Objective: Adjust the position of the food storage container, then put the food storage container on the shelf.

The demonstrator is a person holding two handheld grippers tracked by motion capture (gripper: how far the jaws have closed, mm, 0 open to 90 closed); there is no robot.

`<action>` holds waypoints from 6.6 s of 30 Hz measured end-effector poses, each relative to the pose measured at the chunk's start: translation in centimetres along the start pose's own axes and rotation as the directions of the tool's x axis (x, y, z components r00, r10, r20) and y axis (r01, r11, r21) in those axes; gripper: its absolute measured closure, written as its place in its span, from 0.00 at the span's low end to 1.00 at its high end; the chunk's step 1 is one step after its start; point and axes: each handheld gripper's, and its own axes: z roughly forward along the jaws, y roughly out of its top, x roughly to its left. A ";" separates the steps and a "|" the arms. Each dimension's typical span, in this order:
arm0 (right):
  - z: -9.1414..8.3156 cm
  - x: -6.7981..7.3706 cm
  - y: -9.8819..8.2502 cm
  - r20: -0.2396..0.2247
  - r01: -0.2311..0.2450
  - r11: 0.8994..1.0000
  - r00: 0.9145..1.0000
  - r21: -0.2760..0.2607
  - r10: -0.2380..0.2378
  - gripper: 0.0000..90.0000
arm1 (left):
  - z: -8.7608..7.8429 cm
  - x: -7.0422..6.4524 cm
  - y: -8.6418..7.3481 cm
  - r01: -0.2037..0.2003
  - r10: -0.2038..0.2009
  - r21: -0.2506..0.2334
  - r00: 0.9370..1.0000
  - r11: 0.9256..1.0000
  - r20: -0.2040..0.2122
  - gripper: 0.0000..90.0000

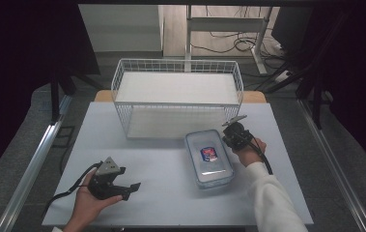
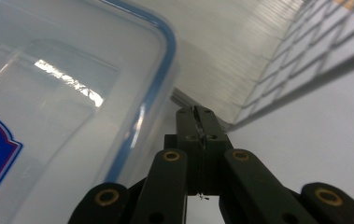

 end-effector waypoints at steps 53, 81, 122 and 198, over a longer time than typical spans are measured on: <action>2.3 13.8 7.2 -0.266 0.452 0.884 0.844 -0.115 -0.466 0.99 | -0.8 0.6 0.1 0.002 -0.002 -0.023 1.000 1.000 -0.017 0.22; -9.8 12.3 -2.7 -0.358 0.307 0.923 0.855 -0.232 -0.374 0.99 | -1.3 1.0 0.3 0.028 -0.028 -0.041 1.000 0.999 -0.006 0.22; -7.0 15.5 -7.3 -0.391 0.355 0.919 0.832 -0.172 -0.394 0.99 | -1.3 1.0 0.3 0.042 -0.042 -0.043 0.999 0.998 -0.011 0.21; -6.7 8.5 -7.1 -0.562 -0.344 0.910 0.811 -0.233 0.163 0.23 | 5.3 4.3 1.9 0.421 -0.416 0.071 0.828 0.904 0.377 0.19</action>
